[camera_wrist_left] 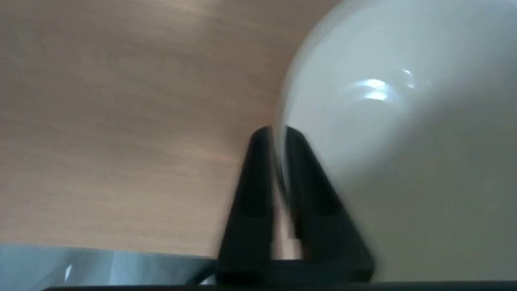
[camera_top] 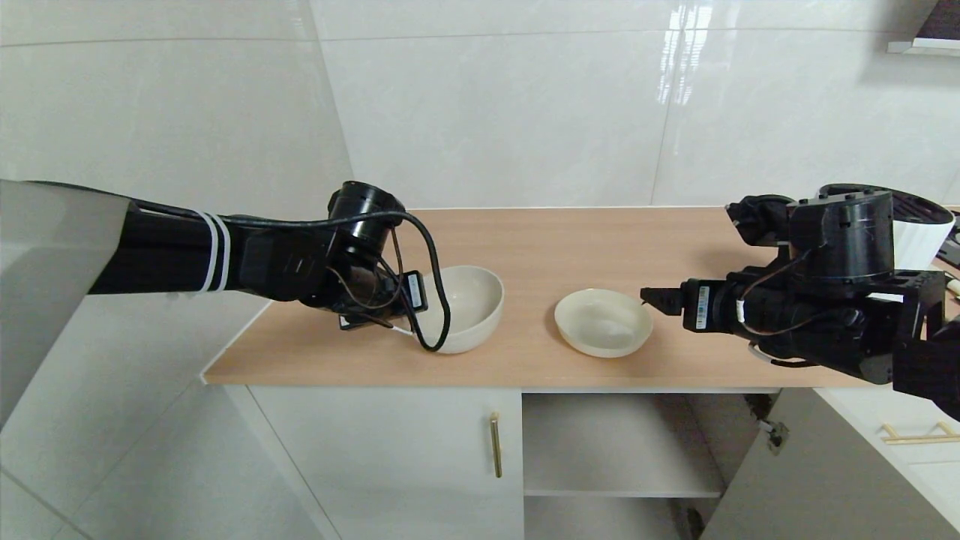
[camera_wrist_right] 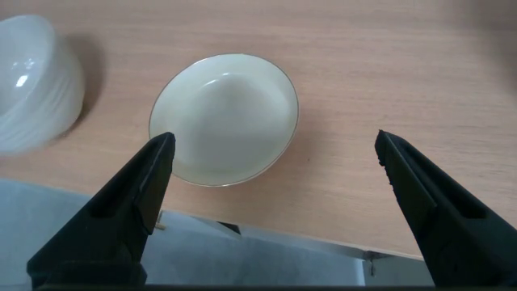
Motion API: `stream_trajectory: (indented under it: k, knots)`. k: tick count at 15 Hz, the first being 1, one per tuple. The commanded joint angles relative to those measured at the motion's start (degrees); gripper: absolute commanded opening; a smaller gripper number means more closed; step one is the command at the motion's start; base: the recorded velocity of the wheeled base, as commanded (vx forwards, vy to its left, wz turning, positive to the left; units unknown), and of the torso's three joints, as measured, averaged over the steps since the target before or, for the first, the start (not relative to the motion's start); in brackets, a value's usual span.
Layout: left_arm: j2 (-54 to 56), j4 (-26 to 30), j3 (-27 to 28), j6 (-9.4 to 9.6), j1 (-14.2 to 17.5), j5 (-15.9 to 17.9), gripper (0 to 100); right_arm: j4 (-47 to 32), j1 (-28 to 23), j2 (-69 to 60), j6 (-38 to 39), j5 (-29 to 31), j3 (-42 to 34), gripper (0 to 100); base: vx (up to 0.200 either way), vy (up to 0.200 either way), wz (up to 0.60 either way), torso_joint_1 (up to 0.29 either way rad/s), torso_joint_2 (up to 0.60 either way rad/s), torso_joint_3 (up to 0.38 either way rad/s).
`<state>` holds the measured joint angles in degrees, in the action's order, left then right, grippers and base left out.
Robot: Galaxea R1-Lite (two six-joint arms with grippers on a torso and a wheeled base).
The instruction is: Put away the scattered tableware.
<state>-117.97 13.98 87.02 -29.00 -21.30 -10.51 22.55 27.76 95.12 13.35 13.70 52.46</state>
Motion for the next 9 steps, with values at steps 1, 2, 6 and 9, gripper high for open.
stream_trajectory:
  k: [1, 2, 6, 9]
  knots:
    - [-0.1, 0.3, 0.0, 0.00, 0.0, 0.0, 0, 0.0, 0.0, -0.1, 0.0, 0.0, 0.0, 100, 0.000, 0.000, 0.00, 0.000, 0.00, 0.000]
    - [0.4, 0.3, 0.0, -0.09, 0.0, 0.0, 0, 0.0, 0.0, -0.1, 0.0, 0.0, 0.1, 100, 0.000, 0.000, 0.00, 0.000, 0.00, 0.000]
    - [8.2, 0.3, -2.0, -1.23, -0.1, 0.0, 0, -4.7, 0.0, 4.0, -0.1, 1.2, 3.0, 100, 0.000, 0.000, 0.00, 0.000, 0.00, 0.000]
    - [15.8, 0.3, -4.6, -1.67, -0.1, 0.0, 0, -12.7, 0.0, 8.9, 2.9, 5.9, 8.6, 100, 0.000, 0.000, 0.00, 0.000, 0.00, 0.000]
